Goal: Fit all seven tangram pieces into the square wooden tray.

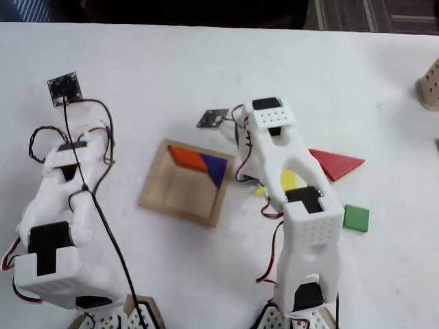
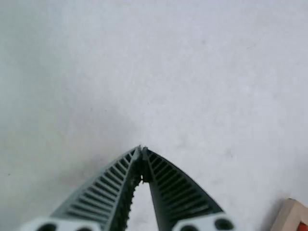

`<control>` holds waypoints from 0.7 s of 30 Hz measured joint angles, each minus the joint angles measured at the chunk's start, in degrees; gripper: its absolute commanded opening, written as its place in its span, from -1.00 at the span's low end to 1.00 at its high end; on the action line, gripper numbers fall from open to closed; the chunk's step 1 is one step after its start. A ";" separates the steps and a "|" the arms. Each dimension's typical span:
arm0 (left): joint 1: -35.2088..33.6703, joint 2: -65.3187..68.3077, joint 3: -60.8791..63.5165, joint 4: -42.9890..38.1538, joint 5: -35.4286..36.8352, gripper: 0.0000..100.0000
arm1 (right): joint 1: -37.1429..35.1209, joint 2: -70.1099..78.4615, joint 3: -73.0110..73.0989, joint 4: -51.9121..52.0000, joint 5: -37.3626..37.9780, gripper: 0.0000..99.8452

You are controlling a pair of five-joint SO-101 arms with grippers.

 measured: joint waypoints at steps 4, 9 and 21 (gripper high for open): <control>0.00 0.00 0.00 0.00 0.00 -0.95 | 0.09 0.35 0.00 -0.09 0.00 -0.55; 0.00 0.00 0.00 0.00 0.00 -0.95 | 0.00 0.62 0.09 0.00 0.00 -0.57; 0.00 0.00 0.00 0.00 0.00 -0.95 | 0.62 1.05 0.44 -3.52 -4.13 -0.86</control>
